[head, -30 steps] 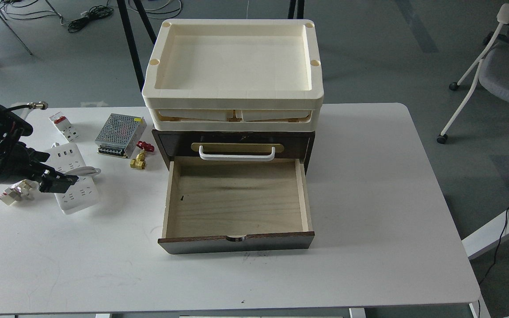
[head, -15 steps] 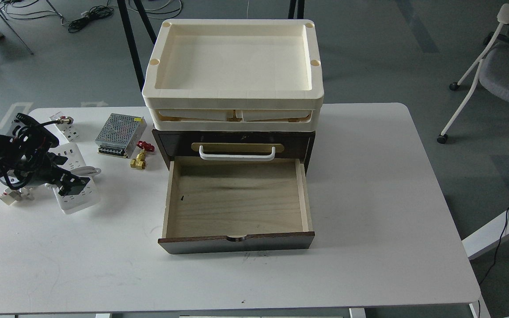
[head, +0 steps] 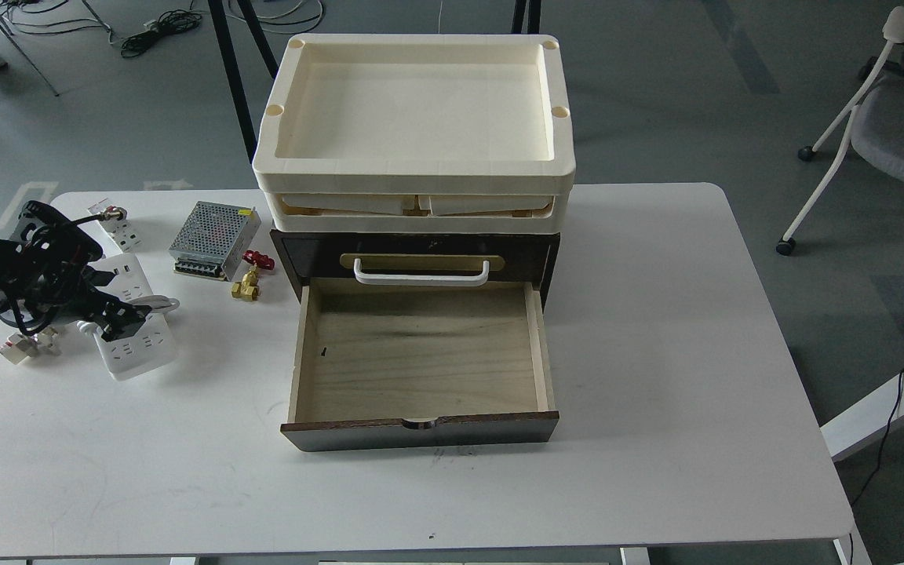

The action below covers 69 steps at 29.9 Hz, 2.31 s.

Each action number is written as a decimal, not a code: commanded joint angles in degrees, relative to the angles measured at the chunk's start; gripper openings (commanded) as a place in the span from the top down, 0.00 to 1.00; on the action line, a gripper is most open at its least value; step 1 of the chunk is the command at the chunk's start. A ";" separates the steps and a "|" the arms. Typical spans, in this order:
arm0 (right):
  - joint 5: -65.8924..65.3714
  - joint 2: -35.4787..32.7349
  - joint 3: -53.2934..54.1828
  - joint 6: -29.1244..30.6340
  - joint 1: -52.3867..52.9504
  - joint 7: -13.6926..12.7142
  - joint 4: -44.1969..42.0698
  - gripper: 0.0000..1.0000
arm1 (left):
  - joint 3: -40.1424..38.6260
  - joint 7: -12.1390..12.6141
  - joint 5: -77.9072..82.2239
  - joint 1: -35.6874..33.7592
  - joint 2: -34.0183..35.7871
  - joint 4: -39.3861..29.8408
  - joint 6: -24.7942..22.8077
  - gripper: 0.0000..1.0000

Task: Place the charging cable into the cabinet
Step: 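Reach the left gripper to the white power strip with coiled cable, then close the left gripper on the power strip and lift it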

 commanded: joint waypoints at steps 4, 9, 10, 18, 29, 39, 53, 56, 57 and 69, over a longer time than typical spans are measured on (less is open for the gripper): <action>0.00 -0.08 0.06 0.00 -0.57 0.00 -0.04 0.00 | -0.05 0.00 0.12 0.45 -0.13 0.08 0.49 0.45; 0.00 -0.08 0.06 0.00 -0.74 0.00 -0.04 0.00 | 0.04 0.00 0.12 1.07 -0.05 0.08 0.49 0.48; 0.00 -0.08 0.06 0.00 -0.74 0.00 -0.04 0.00 | 0.04 0.00 0.03 1.33 -0.05 0.08 0.49 0.50; 0.00 0.01 0.06 0.00 -0.74 0.00 -0.04 0.00 | -0.05 0.00 0.12 2.21 -0.22 1.22 1.01 0.64; 0.00 -0.08 0.15 0.00 -1.45 0.00 -0.04 0.00 | 0.04 0.00 0.29 2.74 -2.77 5.44 4.70 0.97; 0.00 0.01 0.15 0.00 -1.53 0.00 -0.04 0.00 | -0.31 0.00 -1.45 0.81 -2.25 4.04 7.96 1.00; 0.00 -0.26 0.24 0.00 -1.45 0.00 0.05 0.00 | -5.59 0.00 -14.21 -1.92 26.65 -29.52 5.94 1.00; 0.17 -0.35 0.33 0.00 -1.45 0.00 0.40 0.00 | -5.76 0.00 -14.56 -2.27 33.24 -36.10 5.50 1.00; 0.17 -0.35 0.41 0.00 -1.45 0.00 0.40 0.00 | -5.76 0.00 -14.91 -2.27 35.18 -38.04 5.15 1.00; 0.09 -0.69 0.50 0.00 -0.74 -0.09 -0.21 0.00 | -4.80 0.00 -31.34 -1.48 54.27 -70.84 -1.27 1.00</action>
